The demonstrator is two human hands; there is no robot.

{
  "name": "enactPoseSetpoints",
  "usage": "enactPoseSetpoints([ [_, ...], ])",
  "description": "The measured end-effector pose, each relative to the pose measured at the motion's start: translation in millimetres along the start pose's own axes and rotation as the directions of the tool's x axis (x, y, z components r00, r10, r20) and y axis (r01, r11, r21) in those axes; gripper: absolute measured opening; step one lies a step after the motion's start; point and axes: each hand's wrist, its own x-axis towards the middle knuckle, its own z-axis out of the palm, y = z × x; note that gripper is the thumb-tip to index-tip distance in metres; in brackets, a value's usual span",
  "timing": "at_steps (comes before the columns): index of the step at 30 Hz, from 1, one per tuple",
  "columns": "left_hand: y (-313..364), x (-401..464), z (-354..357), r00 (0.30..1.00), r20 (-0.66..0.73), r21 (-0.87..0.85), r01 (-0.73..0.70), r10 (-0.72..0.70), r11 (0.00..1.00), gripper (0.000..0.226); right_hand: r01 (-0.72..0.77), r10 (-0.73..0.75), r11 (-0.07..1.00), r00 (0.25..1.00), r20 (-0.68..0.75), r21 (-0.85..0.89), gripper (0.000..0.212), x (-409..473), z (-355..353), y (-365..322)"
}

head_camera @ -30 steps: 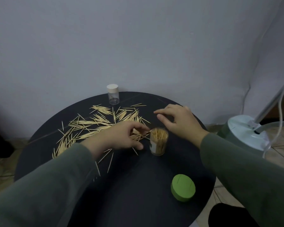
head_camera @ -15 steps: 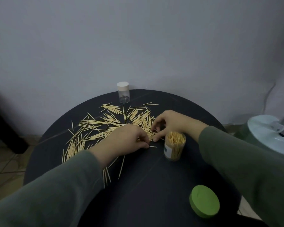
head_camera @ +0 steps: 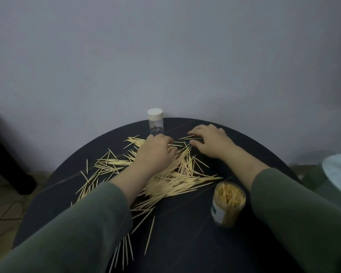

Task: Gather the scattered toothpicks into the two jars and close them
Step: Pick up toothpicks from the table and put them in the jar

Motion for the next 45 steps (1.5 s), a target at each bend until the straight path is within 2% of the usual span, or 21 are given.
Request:
enactPoseSetpoints([
  [8, 1, 46, 19, 0.974, 0.229, 0.097, -0.019, -0.004, 0.995, 0.046, 0.085, -0.063, 0.972, 0.992, 0.107, -0.219, 0.044, 35, 17, -6],
  [13, 4, 39, 15, 0.971, 0.232, 0.179, -0.098, 0.055, 0.979, 0.043, 0.172, -0.140, 0.942, 0.982, 0.129, -0.288, 0.041, 18, 8, -3],
  [22, 2, -8, 2, 0.966, 0.197, 0.184, -0.202, 0.165, 0.962, 0.041, 0.309, -0.266, 0.919, 0.945, 0.191, -0.247, 0.034, -29, -11, -28],
  [27, -25, -6, -12, 0.989, 0.106, 0.166, -0.122, 0.105, 0.979, 0.037, 0.310, -0.294, 0.943, 0.947, 0.134, -0.124, 0.030, -12, -19, -52],
  [31, -69, 13, -19, 0.996, 0.060, 0.200, 0.054, -0.068, 0.978, 0.040, 0.290, -0.283, 0.954, 0.955, 0.090, -0.073, 0.038, 25, -13, -77],
  [35, -99, 30, -15, 0.974, 0.087, 0.183, 0.192, -0.210, 0.964, 0.046, 0.332, -0.300, 0.933, 0.931, 0.208, -0.142, 0.047, 57, -2, -91],
  [38, -109, 42, -9, 0.967, 0.134, 0.176, 0.193, -0.218, 0.965, 0.047, 0.462, -0.385, 0.858, 0.867, 0.316, -0.223, 0.059, 70, -1, -94],
  [41, -111, 49, -7, 0.966, 0.194, 0.203, 0.129, -0.169, 0.971, 0.046, 0.502, -0.387, 0.813, 0.844, 0.372, -0.294, 0.065, 75, 5, -92],
  [45, -109, 44, -9, 0.979, 0.194, 0.178, 0.026, -0.061, 0.984, 0.041, 0.506, -0.416, 0.807, 0.853, 0.314, -0.306, 0.050, 76, 9, -82],
])
